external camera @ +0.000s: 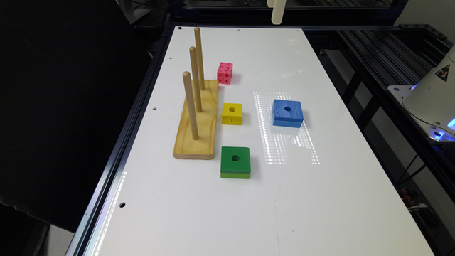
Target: Pick up pink block.
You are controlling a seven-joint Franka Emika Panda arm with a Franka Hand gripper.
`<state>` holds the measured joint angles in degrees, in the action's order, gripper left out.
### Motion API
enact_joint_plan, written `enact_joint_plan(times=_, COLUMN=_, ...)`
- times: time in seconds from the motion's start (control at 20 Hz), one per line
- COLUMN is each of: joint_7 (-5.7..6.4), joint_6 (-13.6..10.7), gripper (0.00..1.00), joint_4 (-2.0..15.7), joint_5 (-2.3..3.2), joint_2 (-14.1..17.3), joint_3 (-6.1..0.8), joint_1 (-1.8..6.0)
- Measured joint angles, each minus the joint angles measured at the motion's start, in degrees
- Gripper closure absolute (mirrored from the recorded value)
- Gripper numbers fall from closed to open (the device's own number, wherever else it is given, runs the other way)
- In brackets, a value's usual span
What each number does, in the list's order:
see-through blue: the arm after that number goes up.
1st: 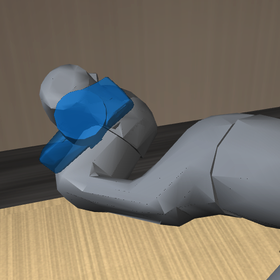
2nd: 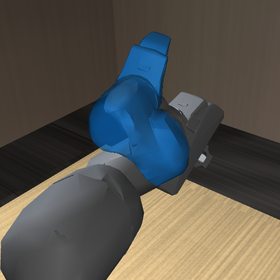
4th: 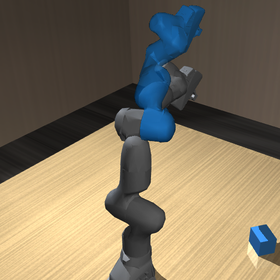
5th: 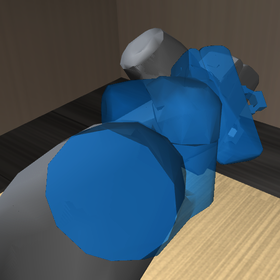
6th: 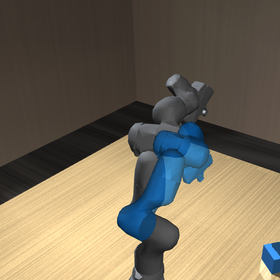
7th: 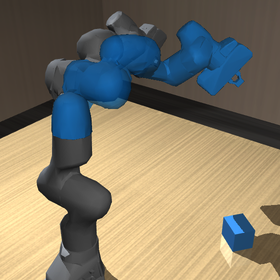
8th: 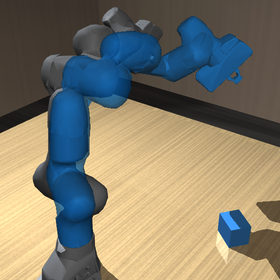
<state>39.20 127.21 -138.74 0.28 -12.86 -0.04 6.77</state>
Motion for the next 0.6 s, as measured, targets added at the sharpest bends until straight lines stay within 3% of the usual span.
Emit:
enact_joint_plan(times=0.3, joint_7=0.00, joint_6=0.02, gripper=0.00, joint_4=-0.02, joint_5=0.04, joint_2=0.01, joint_3=0.00, joint_1=0.10)
enact_joint_plan(times=0.6, joint_7=-0.16, joint_6=0.88, gripper=0.00, joint_4=0.63, joint_5=0.12, joint_2=0.72, joint_3=0.01, joint_1=0.80)
